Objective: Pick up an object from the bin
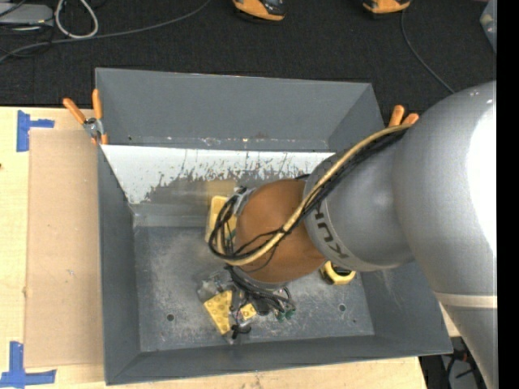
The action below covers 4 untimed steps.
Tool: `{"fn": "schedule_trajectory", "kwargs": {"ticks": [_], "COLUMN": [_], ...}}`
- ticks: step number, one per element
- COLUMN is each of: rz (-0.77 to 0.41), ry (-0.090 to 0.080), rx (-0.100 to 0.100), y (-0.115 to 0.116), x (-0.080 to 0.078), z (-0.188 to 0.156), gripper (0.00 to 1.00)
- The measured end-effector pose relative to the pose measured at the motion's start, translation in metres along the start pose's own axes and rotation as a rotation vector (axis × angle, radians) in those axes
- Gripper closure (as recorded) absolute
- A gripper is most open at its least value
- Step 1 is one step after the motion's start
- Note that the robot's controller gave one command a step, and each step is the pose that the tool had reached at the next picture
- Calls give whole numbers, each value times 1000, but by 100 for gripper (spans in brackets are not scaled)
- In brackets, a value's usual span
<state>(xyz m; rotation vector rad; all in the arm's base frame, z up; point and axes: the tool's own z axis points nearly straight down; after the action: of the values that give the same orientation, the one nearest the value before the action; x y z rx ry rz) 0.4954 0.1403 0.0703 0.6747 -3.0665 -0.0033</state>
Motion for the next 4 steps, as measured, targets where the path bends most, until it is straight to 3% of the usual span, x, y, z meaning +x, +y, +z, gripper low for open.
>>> {"fn": "schedule_trajectory", "kwargs": {"ticks": [1,2,3,4], "rz": [1,-64,-68,-83], "ry": [0,8,-3,10], "rx": [0,-2,1,-5], "y": [0,8,-19,-14], "x": [0,5,13,7], "z": [0,-56,-60,-101], "gripper": [100,100,100,100]}}
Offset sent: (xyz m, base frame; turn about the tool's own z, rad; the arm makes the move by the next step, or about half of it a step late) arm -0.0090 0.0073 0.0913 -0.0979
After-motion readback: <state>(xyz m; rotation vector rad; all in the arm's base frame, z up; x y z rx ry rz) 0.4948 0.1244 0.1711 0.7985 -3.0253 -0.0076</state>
